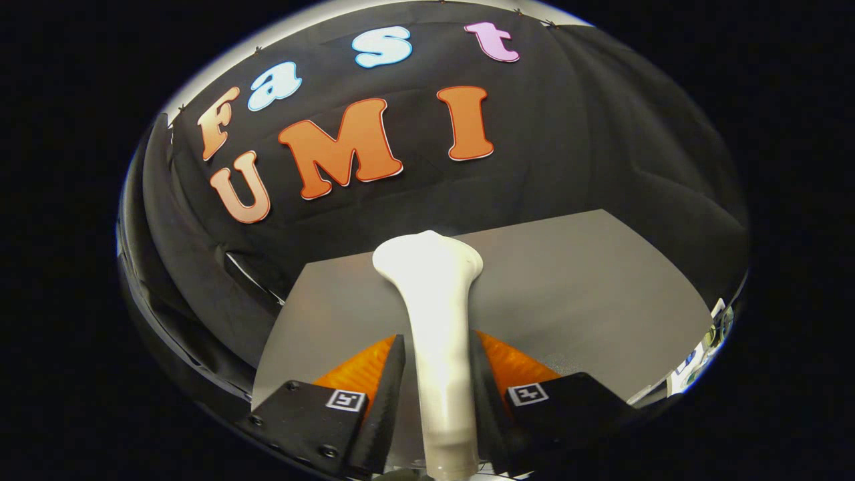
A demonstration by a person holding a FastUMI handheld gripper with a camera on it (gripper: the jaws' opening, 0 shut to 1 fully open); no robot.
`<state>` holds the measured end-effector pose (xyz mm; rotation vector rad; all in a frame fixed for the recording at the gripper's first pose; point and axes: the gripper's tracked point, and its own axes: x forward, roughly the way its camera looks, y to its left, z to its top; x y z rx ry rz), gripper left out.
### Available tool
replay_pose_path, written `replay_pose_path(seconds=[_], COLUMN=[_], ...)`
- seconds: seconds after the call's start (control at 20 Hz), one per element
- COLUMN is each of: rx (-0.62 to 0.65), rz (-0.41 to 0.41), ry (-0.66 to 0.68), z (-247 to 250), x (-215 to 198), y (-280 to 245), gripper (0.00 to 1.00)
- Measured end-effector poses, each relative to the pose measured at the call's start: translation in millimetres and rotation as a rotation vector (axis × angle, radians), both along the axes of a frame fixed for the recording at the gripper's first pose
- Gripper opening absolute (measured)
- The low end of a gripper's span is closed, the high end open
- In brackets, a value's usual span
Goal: Iron the clothes twice with a garment steamer, once on the left side and once on the right side.
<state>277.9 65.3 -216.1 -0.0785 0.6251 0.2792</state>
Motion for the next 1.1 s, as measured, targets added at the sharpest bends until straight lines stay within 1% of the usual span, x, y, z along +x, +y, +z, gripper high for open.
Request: replay_pose_path(seconds=[0.05,0.15,0.4,0.45,0.7,0.85,1.1], rx=[0.006,0.011,0.034,0.053,0.103,0.116,0.114], rz=[-0.002,-0.008,-0.037,-0.043,-0.027,-0.015,-0.023], ry=[0.008,0.010,-0.021,-0.034,-0.083,-0.116,-0.150], z=[-1.3,-5.6,9.9,16.0,45.6,62.5,81.0], x=[0.2,1.4,-0.2,-1.6,-19.2,-34.3,-60.8], y=[0.4,-1.1,-8.8,-8.9,-11.9,-13.1,-18.2], gripper=[0.58,0.54,0.49,0.46,0.46,0.46,0.46])
